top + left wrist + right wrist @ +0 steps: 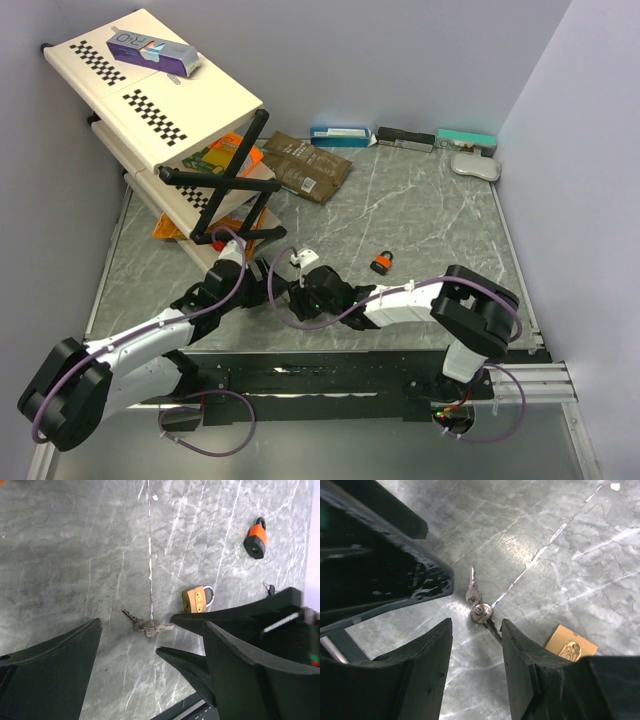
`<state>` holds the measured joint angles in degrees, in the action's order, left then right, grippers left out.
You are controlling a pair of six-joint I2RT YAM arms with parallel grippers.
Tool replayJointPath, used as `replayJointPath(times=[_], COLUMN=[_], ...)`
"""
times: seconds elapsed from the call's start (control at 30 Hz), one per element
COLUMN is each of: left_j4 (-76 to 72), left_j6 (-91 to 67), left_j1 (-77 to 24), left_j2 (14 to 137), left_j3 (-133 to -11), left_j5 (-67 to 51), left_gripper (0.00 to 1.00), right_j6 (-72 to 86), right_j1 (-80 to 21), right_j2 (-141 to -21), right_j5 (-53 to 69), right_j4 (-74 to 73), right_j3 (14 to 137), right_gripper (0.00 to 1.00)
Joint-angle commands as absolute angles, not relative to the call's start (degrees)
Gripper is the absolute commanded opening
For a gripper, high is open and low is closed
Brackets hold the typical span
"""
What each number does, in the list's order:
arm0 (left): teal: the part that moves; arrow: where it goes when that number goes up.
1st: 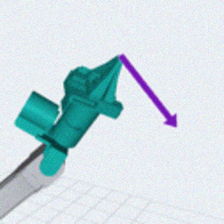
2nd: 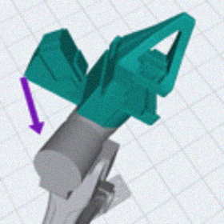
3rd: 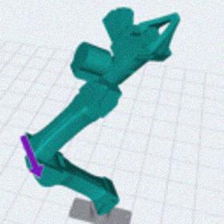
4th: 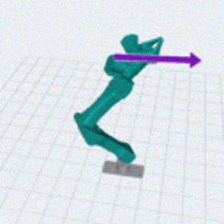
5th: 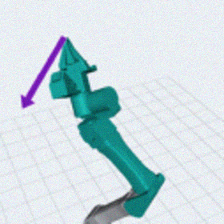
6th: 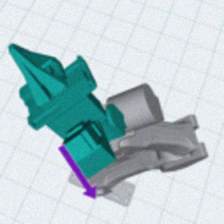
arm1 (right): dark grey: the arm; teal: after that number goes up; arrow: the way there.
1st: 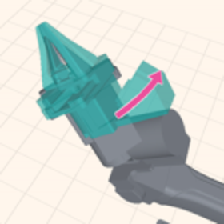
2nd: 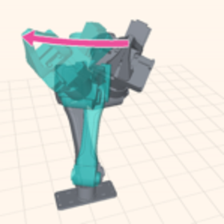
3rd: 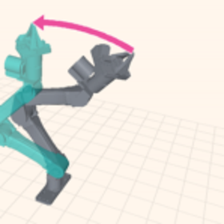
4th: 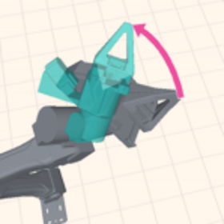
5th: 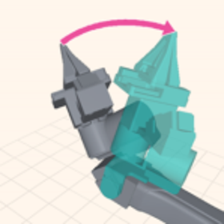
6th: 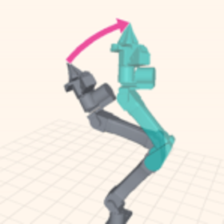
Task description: Unlock with the key
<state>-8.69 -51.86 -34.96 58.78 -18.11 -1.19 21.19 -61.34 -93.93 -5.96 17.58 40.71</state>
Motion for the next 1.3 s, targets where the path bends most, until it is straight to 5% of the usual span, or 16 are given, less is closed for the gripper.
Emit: replayJointPath(times=[0.0, 0.73, 1.27], left_j4=[-9.4, -10.5, -13.4], left_j6=[-54.3, -55.7, -56.7], left_j1=[-34.8, -34.8, -34.8], left_j2=[56.7, 57.6, 60.8], left_j3=[-17.8, -17.4, -18.8], left_j5=[2.0, 1.3, -1.0], left_gripper=[0.87, 0.86, 0.88], right_j6=[18.7, 16.9, 21.0], right_j1=[-61.3, -61.7, -61.6], right_j2=[-96.6, -103.3, -101.2], right_j5=[-6.1, -6.9, -8.7], right_j4=[21.5, 24.3, 24.1], right_j3=[43.5, 44.9, 41.8], right_gripper=[0.51, 0.45, 0.02])
